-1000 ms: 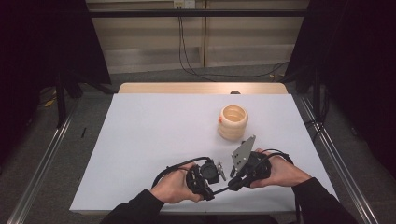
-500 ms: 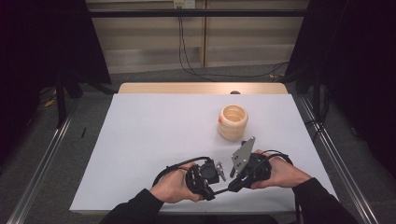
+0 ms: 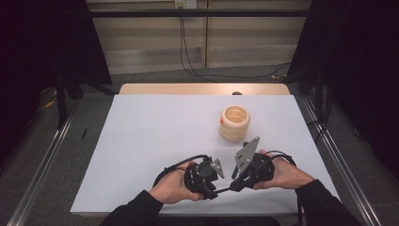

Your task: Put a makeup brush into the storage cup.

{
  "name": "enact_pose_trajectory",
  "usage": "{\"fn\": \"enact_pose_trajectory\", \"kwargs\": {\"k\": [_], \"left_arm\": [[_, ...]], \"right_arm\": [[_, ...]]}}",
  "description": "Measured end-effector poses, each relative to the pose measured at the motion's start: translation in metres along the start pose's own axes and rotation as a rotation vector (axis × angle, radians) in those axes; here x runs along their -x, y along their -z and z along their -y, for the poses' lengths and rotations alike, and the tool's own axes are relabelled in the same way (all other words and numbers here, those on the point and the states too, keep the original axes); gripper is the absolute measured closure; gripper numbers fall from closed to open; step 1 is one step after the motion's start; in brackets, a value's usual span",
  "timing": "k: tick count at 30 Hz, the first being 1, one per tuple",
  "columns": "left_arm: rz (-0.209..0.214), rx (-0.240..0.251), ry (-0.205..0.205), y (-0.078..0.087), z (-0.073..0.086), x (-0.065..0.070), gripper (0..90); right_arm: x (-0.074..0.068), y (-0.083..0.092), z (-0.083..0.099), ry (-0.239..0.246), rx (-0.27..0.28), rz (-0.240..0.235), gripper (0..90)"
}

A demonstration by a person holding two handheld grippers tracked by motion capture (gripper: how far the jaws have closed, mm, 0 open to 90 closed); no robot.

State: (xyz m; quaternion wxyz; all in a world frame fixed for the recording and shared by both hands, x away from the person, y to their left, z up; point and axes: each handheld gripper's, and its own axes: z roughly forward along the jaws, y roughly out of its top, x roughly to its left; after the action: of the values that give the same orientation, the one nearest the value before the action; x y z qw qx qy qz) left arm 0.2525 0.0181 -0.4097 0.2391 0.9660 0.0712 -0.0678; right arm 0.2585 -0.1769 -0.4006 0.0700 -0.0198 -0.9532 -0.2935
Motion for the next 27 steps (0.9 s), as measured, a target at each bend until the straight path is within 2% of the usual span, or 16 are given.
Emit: {"fn": "enact_pose_trajectory", "kwargs": {"k": [2, 4, 5, 6, 11, 15, 16, 18, 19, 20, 23, 24, 25, 27], "left_arm": [[-0.011, 0.023, 0.010, 0.002, 0.000, -0.003, 62.8], [-0.025, 0.040, 0.009, 0.003, 0.001, -0.004, 53.4], [-0.025, 0.055, 0.026, 0.004, 0.002, -0.004, 49.2], [-0.028, 0.057, 0.017, 0.004, 0.002, -0.006, 45.1], [-0.054, 0.111, 0.056, 0.004, 0.003, -0.007, 27.5], [-0.092, 0.119, 0.053, 0.004, 0.004, -0.009, 14.1], [-0.102, 0.134, 0.075, 0.004, 0.004, -0.008, 11.6], [-0.093, 0.151, 0.084, 0.005, 0.005, -0.012, 7.3], [-0.095, 0.174, 0.107, 0.005, 0.006, -0.012, 6.0], [-0.100, 0.174, 0.098, 0.007, 0.007, -0.013, 5.7], [-0.108, 0.216, 0.124, 0.010, 0.010, -0.013, 5.8], [-0.119, 0.263, 0.117, 0.012, 0.013, -0.012, 5.8], [-0.123, 0.280, 0.088, 0.015, 0.015, -0.012, 5.8], [-0.114, 0.296, 0.091, 0.020, 0.017, -0.013, 5.3]], "right_arm": [[0.001, 0.001, 0.000, 0.000, 0.003, 0.003, 85.2], [0.001, 0.002, 0.001, -0.002, 0.009, 0.010, 85.2], [0.001, 0.002, 0.001, -0.006, 0.009, 0.014, 85.3], [0.001, 0.003, 0.002, -0.011, 0.009, 0.015, 85.2], [0.002, 0.005, 0.003, -0.020, 0.026, 0.035, 85.2], [0.002, 0.007, 0.003, -0.029, 0.029, 0.052, 85.2], [0.002, 0.007, 0.004, -0.032, 0.036, 0.055, 85.2], [0.003, 0.008, 0.004, -0.032, 0.034, 0.062, 85.2], [0.003, 0.009, 0.005, -0.039, 0.033, 0.063, 85.2], [0.003, 0.009, 0.005, -0.043, 0.036, 0.067, 85.2], [0.003, 0.010, 0.006, -0.053, 0.040, 0.074, 85.2], [0.003, 0.010, 0.007, -0.061, 0.040, 0.073, 85.2], [0.004, 0.010, 0.007, -0.060, 0.043, 0.076, 85.2], [0.004, 0.010, 0.007, -0.068, 0.039, 0.089, 85.2]]}}
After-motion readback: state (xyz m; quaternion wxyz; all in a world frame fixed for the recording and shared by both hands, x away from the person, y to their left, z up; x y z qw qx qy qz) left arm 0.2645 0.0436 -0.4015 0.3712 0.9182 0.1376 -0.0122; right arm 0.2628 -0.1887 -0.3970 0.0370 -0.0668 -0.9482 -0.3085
